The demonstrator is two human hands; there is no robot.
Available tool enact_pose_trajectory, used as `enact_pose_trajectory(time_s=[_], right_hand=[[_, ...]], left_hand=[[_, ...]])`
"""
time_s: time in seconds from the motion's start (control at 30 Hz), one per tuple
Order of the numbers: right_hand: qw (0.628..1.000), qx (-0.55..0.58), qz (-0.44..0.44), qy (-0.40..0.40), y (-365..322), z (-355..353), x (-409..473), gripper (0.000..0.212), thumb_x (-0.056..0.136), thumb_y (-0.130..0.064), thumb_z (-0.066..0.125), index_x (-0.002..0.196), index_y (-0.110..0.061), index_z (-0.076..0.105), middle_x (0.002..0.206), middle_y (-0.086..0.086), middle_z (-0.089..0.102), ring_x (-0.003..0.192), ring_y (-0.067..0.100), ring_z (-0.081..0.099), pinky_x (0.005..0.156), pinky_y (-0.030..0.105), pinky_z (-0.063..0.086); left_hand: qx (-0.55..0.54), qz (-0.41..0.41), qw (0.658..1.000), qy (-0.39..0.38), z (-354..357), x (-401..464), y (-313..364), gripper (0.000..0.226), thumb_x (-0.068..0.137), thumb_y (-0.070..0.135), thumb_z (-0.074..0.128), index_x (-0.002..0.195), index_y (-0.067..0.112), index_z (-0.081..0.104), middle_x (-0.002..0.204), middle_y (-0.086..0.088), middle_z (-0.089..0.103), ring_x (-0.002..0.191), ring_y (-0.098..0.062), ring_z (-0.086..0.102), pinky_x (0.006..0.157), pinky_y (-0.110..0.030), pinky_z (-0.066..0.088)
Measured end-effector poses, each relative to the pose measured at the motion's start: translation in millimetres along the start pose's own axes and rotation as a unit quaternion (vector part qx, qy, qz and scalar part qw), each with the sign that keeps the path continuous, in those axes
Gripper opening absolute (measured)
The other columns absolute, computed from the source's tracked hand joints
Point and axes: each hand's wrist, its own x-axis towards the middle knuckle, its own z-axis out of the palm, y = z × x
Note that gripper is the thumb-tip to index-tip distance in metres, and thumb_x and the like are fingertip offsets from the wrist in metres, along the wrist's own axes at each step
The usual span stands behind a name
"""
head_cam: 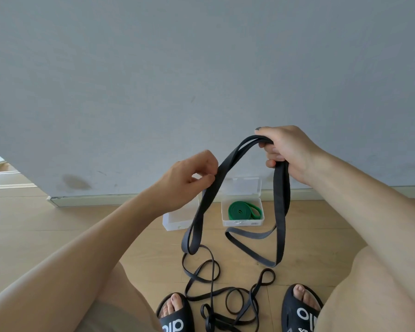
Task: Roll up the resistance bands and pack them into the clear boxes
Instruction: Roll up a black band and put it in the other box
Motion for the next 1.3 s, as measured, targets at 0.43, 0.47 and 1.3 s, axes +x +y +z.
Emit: enact_pose_trajectory(time_s=[0.43, 0.47, 1.3], right_hand=[[0.958, -0.255, -0.046, -0.118, 12, -24, 13, 0.029, 0.100, -0.026, 0.061, 0.075, -0.010, 0.060, 0.058, 0.001, 0.057, 0.058, 0.014, 0.052, 0.071, 0.029, 0.048], [0.948, -0.285, -0.036, -0.140, 14, -27, 14, 0.028, 0.101, -0.025, 0.060, 0.078, -0.010, 0.064, 0.063, 0.001, 0.063, 0.064, 0.015, 0.058, 0.073, 0.028, 0.049], [0.935, -0.131, -0.003, -0.329, 13, 35, -16, 0.026, 0.100, -0.027, 0.064, 0.084, -0.007, 0.065, 0.054, 0.001, 0.029, 0.053, 0.015, 0.029, 0.062, 0.030, 0.036]], left_hand=[[-0.018, -0.052, 0.997, -0.048, -14, -5, -9, 0.027, 0.083, -0.002, 0.072, 0.091, 0.020, 0.059, 0.097, -0.007, 0.074, 0.094, -0.025, 0.074, 0.096, -0.052, 0.056], [-0.032, -0.058, 0.996, -0.060, -17, -6, -9, 0.027, 0.084, -0.004, 0.071, 0.091, 0.020, 0.059, 0.099, -0.010, 0.075, 0.096, -0.026, 0.075, 0.096, -0.052, 0.057], [-0.097, -0.112, 0.975, -0.168, -23, -12, -15, 0.041, 0.083, 0.004, 0.082, 0.111, 0.011, 0.053, 0.111, -0.007, 0.073, 0.105, -0.023, 0.073, 0.100, -0.041, 0.057]])
